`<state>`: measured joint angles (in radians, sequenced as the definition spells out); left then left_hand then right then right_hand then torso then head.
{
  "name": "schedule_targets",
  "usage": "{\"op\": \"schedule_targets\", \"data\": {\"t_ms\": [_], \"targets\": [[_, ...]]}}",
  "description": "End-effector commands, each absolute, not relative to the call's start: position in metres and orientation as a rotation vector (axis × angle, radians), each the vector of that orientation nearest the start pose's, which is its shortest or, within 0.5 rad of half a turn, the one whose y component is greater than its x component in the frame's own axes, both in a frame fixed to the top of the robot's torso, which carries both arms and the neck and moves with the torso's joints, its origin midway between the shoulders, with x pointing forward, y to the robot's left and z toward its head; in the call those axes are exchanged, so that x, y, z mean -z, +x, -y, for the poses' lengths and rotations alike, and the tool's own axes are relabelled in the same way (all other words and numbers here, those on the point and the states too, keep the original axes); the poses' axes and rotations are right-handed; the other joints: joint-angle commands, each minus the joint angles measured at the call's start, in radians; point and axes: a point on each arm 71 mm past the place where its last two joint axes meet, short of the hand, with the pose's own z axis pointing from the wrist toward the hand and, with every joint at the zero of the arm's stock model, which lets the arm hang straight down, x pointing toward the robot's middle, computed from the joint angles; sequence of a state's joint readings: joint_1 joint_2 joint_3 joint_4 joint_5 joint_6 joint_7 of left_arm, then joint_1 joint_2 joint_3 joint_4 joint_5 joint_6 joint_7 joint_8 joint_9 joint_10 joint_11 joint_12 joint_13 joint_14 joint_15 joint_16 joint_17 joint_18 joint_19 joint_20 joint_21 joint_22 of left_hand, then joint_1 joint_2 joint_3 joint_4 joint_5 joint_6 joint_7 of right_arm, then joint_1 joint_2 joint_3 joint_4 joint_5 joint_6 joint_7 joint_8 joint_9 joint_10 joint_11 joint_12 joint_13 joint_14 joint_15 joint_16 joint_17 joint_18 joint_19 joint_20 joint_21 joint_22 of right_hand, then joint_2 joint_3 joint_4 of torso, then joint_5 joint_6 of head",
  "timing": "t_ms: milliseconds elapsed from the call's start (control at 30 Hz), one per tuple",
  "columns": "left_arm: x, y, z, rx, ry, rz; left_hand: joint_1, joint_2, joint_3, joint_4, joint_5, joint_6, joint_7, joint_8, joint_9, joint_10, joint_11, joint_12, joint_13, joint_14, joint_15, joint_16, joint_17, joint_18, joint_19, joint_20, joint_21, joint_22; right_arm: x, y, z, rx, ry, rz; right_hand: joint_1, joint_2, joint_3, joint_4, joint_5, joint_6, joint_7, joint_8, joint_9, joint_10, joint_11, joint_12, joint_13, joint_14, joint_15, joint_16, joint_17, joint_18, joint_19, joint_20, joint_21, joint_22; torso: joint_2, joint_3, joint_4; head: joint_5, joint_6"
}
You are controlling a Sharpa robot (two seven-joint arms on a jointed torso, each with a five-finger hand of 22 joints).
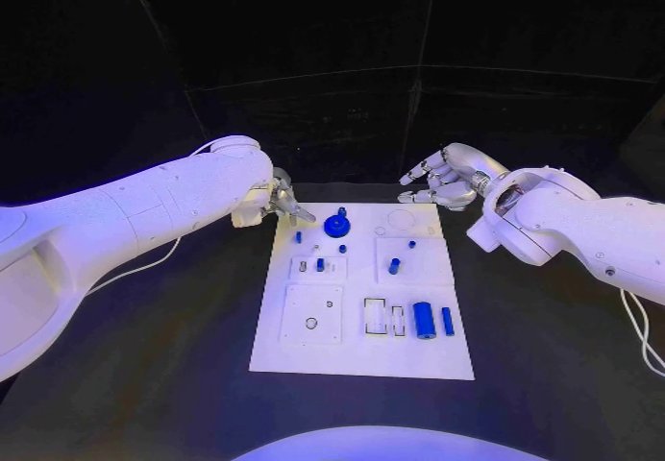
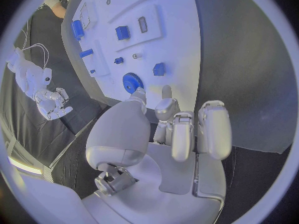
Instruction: Assemble the parts on the task board
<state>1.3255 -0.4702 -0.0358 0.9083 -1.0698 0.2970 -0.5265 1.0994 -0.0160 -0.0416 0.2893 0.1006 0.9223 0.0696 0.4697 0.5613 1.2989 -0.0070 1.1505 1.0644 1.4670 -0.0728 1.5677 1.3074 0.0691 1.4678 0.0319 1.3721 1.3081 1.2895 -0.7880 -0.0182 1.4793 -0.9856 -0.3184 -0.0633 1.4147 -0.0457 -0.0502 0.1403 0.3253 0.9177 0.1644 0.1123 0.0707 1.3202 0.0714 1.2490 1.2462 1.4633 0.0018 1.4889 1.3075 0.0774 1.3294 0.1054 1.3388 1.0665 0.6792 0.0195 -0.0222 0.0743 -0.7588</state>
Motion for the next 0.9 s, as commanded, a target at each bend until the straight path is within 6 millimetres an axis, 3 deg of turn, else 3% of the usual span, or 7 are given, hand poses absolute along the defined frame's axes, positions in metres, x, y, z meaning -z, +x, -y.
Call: {"op": "schedule_targets", "data": {"t_ms": [33,900], "targets": [[0.1941,0.5881,-0.2084,0.159,-0.245,-2.347,0.006,0.006,-0.008,-0.002,-0.005,0.008,0.0,-0.002,-0.003,0.001,0.002,0.005,-0.001,0.104,0.004,0.003,0.263,-0.012,0.015,0.006,0.004,0.004,0.1373,0.5124,0.1874,-0.916,0.234,-1.669,-0.005,0.008,-0.008,0.0,0.007,0.003,-0.003,0.005,0.0,-0.006,0.002,-0.006,-0.001,0.071,-0.006,-0.003,0.109,0.021,-0.006,-0.003,-0.007,-0.001,0.0,0.0011,0.0006,0.002,-0.001],[0.2004,0.5849,-0.206,0.148,-0.221,-2.391,0.048,0.019,-0.016,-0.009,-0.003,0.022,-0.004,0.002,-0.012,0.002,-0.001,0.008,-0.001,0.104,0.001,0.003,0.263,-0.012,0.014,0.004,0.004,0.006,0.1379,0.5137,0.1873,-0.914,0.234,-1.672,-0.003,0.011,-0.008,0.001,0.008,0.002,-0.003,0.005,0.0,-0.006,0.002,-0.006,-0.001,0.071,-0.006,-0.004,0.109,0.021,-0.006,-0.003,-0.007,-0.002,0.0,0.0009,0.0018,0.001,-0.003]]}}
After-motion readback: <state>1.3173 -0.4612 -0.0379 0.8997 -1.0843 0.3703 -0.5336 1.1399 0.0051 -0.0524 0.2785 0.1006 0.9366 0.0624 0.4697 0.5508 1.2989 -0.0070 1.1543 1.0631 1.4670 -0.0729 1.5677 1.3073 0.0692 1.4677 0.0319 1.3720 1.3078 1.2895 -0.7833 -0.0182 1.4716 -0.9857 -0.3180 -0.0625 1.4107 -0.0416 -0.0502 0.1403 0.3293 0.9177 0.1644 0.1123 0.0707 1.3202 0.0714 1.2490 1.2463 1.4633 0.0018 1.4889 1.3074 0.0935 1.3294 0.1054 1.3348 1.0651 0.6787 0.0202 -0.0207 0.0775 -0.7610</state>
